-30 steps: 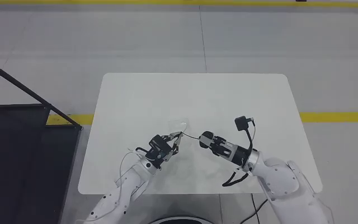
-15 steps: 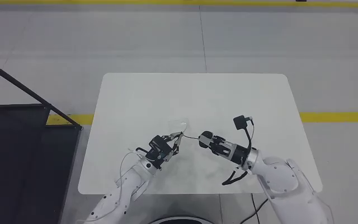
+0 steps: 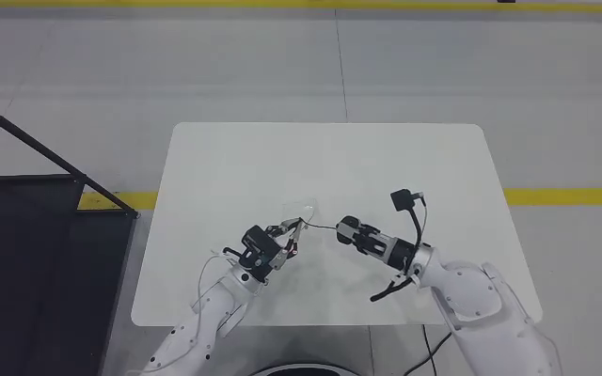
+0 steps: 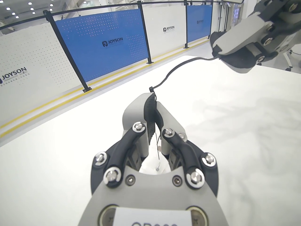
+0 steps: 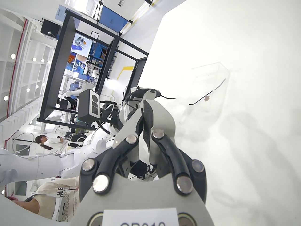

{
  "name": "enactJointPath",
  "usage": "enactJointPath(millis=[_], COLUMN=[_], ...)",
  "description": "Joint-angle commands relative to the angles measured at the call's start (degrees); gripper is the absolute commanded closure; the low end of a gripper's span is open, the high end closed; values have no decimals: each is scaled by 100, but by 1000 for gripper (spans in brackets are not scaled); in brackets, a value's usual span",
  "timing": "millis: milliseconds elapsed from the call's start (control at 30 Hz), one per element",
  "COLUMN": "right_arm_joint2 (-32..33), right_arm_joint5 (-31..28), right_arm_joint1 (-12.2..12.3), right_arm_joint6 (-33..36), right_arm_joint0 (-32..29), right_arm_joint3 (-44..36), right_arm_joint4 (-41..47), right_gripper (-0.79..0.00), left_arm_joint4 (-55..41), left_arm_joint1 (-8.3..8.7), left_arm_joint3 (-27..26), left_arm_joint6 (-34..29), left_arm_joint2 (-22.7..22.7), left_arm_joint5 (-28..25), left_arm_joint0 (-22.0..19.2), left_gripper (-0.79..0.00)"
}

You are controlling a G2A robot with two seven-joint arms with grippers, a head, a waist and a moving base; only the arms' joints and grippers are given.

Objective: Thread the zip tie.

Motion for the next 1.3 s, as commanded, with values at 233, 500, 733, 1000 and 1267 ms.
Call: enactJointPath(millis=[233, 500, 733, 1000, 1267], right_arm_joint2=[-114, -205, -270, -110, 15], right_arm_joint5=[646, 747, 744, 150, -319], right_arm_joint1=[-17, -26, -31, -27, -5], right_arm_joint6=[-24, 5, 0, -199, -181], right_arm_joint0=[137, 206, 241, 36, -63], right_arm_joint3=[-8, -28, -28, -48, -17], right_arm_joint4=[-179, -288, -403, -27, 108], right_gripper=[0, 0, 0, 0, 0], left_arm_joint4=[-67, 53, 205, 348, 475], left_arm_joint1=[-18, -17, -26, -36, -56], left_arm_joint3=[-20, 10, 45, 81, 120], left_arm_joint6=[126, 119, 128, 105, -151], left_arm_joint2=[-21, -17, 13, 34, 81], left_arm_joint5=[70, -26, 33, 134, 210], left_arm_joint0=[30, 25, 10, 4, -50], left_gripper=[0, 0, 0, 0, 0])
